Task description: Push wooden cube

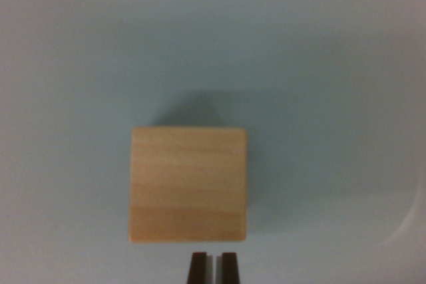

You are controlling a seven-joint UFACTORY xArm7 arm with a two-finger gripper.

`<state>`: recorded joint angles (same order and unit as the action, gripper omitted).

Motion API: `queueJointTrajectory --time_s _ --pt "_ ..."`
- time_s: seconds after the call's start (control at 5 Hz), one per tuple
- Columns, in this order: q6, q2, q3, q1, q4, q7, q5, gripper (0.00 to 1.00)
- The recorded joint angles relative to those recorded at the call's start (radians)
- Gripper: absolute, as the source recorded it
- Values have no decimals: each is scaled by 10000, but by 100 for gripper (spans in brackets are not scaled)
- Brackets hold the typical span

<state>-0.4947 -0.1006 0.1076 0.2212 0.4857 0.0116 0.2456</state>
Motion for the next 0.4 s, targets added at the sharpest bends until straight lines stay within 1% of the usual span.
queueJointTrajectory --time_s 0.2,0.4 --pt "0 0 0 0 0 0 0 0" --pt "314 -44 46 59 -321 12 63 0"
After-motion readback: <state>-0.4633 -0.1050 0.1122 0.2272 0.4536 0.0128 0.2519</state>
